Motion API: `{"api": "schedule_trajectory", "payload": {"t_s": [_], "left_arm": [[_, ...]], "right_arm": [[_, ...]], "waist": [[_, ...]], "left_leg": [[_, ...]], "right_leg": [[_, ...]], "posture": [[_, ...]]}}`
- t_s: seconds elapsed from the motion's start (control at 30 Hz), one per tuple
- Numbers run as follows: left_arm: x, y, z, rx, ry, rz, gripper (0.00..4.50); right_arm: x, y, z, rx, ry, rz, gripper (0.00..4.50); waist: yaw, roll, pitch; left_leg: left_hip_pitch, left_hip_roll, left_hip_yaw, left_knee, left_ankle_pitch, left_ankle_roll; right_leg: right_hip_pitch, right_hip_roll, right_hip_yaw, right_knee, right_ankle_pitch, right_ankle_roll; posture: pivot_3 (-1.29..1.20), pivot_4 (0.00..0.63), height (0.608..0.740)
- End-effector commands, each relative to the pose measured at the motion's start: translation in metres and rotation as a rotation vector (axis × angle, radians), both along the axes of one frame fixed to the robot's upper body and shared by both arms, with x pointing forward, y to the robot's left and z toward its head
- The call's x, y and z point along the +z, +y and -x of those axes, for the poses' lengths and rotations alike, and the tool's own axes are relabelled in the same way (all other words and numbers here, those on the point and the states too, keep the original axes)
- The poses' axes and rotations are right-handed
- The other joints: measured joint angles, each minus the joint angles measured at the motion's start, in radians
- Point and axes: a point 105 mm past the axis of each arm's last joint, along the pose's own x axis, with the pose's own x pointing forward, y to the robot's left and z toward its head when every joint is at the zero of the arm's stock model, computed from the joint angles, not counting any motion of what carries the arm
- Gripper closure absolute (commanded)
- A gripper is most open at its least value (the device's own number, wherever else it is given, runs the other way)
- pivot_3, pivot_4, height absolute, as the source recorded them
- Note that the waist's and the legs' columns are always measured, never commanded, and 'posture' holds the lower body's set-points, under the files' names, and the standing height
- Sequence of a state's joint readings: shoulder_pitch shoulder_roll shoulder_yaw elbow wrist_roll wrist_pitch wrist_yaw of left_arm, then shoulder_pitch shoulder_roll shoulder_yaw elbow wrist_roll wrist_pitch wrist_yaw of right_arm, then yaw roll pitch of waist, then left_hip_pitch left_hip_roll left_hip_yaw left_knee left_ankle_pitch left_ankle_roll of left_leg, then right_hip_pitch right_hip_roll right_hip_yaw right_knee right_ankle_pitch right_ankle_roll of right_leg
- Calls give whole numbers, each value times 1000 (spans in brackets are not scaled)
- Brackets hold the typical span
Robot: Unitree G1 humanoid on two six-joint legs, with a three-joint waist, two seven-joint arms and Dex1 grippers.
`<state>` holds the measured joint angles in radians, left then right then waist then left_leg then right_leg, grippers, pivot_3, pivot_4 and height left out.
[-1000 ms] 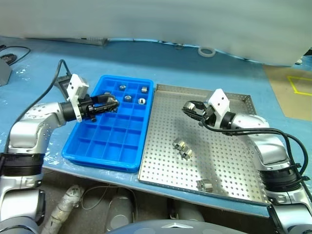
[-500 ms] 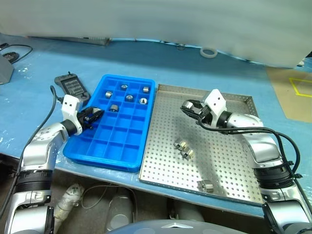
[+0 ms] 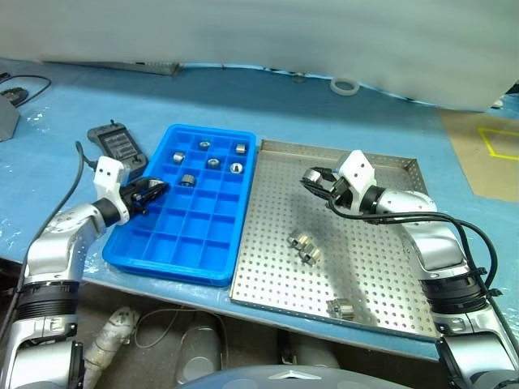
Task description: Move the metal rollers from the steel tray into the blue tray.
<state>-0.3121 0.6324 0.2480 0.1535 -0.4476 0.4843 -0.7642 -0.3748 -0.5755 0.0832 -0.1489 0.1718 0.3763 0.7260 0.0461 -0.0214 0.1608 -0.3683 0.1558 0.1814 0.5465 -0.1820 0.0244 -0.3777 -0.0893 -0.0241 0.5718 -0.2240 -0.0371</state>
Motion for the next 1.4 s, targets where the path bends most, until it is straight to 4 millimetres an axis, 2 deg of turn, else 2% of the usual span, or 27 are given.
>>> {"api": "schedule_trajectory", "payload": {"t_s": [0.03, 0.3, 0.47, 0.63, 0.7, 0.87, 0.97, 1.07, 1.2, 1.27, 1.4], "left_arm": [[23, 4, 4, -42, -55, 42, 2713], [17, 3, 7, -51, -24, 39, 2713], [6, 12, 4, 4, 27, 13, 2713], [-1, 20, 2, 42, 45, -13, 1068], [-1, 18, 3, 27, 47, -5, 439], [13, 5, 7, -45, 34, 74, 439], [36, -13, 14, -161, 18, 165, 439], [54, -33, 17, -255, 5, 243, 439], [74, -77, 20, -435, 9, 359, 439], [84, -98, 17, -503, 22, 478, 439], [86, -138, 11, -621, 85, 612, 439]], "right_arm": [[11, -1, 0, 5, -53, 1, 3277], [8, -4, 1, -4, -46, 6, 3277], [9, -4, 0, -5, -47, 5, 3277], [9, -6, -1, -10, -46, 7, 3277], [8, -6, 0, -11, -43, 7, 3277], [8, -6, 0, -12, -41, 5, 3277], [9, -5, 0, -12, -43, -4, 3277], [19, -1, 1, 1, -56, -47, 3277], [35, 17, 9, 85, -97, -47, 3277], [42, 26, 13, 124, -128, -28, 3277], [55, 42, 21, 198, -192, 17, 3277]], "waist": [[1, 0, 0], [-1, 0, 0], [-1, 0, 0], [-1, 0, 0], [-2, 0, 0], [0, 0, 0], [2, 0, 0], [3, 0, 0], [3, 1, 0], [3, 1, 0], [0, 1, 0]], "left_leg": [[0, 0, 0, 0, 0, 0], [0, 0, 0, 0, 0, 0], [0, 0, 0, 0, 0, 0], [1, 0, 0, 0, 0, 0], [1, 0, 0, 0, 0, 0], [1, 0, 0, 0, 0, 0], [0, 0, 0, 0, 0, 0], [0, 0, 0, 0, 0, 0], [0, 0, 0, 0, 0, -1], [0, -1, 0, 0, 0, -1], [0, -1, 0, 0, 1, -2]], "right_leg": [[0, 0, 0, 0, 0, 0], [0, 0, 0, 0, 0, 0], [0, 0, 0, 0, 0, 0], [0, 0, 0, 0, 0, 0], [1, 0, 0, 0, 0, 0], [1, 0, 0, 0, 0, 0], [1, 0, 0, 0, 0, 0], [0, 0, 0, 0, 0, 0], [0, 0, 0, 1, 0, 0], [0, 0, 0, 1, 0, 0], [0, 0, 0, 1, 0, 0]], "posture": [[-41, 150, 740], [-42, 150, 740], [-42, 150, 740], [-42, 150, 740], [-44, 150, 740], [-46, 150, 740], [-46, 150, 740], [-46, 150, 740], [-51, 150, 740], [-57, 150, 740], [-82, 150, 740]]}}
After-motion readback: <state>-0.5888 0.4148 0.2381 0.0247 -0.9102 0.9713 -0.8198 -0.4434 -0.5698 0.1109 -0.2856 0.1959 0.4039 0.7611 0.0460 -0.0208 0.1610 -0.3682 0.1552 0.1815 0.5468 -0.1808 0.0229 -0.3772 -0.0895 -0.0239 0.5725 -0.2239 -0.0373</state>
